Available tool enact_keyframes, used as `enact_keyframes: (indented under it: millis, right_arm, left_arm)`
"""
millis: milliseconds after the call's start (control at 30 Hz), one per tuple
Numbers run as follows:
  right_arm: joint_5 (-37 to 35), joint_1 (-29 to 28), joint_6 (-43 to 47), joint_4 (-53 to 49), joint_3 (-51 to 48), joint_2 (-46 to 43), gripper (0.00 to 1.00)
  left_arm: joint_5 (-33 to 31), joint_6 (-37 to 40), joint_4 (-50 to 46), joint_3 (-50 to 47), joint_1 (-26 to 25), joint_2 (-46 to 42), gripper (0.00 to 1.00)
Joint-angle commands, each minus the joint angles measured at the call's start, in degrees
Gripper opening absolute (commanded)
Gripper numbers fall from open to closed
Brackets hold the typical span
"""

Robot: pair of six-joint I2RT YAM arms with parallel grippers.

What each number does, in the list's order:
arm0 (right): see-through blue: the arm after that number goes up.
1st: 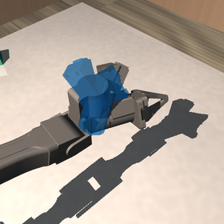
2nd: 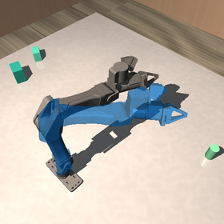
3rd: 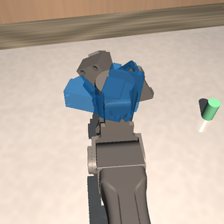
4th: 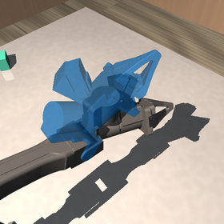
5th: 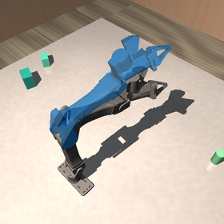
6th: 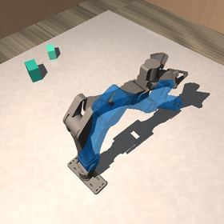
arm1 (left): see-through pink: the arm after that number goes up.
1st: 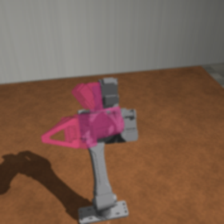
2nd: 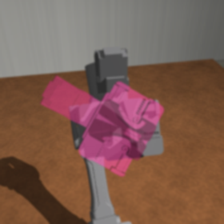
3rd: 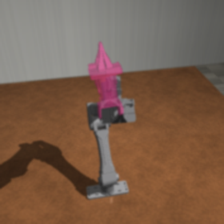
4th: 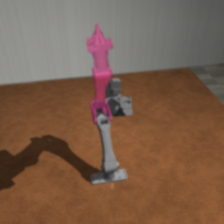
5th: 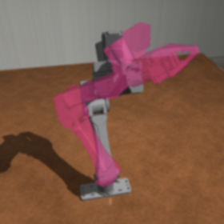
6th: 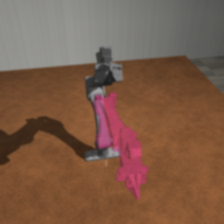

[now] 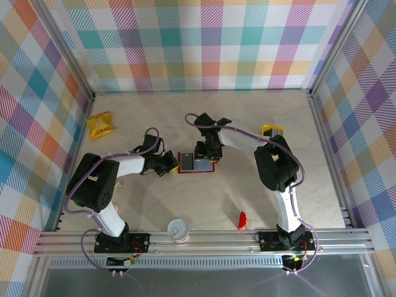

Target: Put the credit cards into the card holder

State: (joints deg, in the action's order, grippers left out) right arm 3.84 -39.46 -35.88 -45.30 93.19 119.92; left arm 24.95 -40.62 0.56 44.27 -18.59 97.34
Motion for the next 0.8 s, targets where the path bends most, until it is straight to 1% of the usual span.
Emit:
enact_keyframes:
  millis: [0, 300, 767]
  right_arm:
    - [-0.2, -0.3, 0.8, -0.5, 0.7, 1.1, 0.49]
    - [0.4, -0.3, 0.2, -0.1, 1.0, 3.1, 0.51]
    - [8.6, -0.2, -2.3, 5.8, 1.0, 4.3, 0.5]
  left_arm:
    - [-0.6, 0.8, -0.2, -1.4, 0.4, 0.2, 0.03]
    - [-0.5, 0.8, -0.2, -1.3, 0.4, 0.3, 0.03]
    - [-0.2, 0.9, -0.1, -1.2, 0.4, 0.5, 0.03]
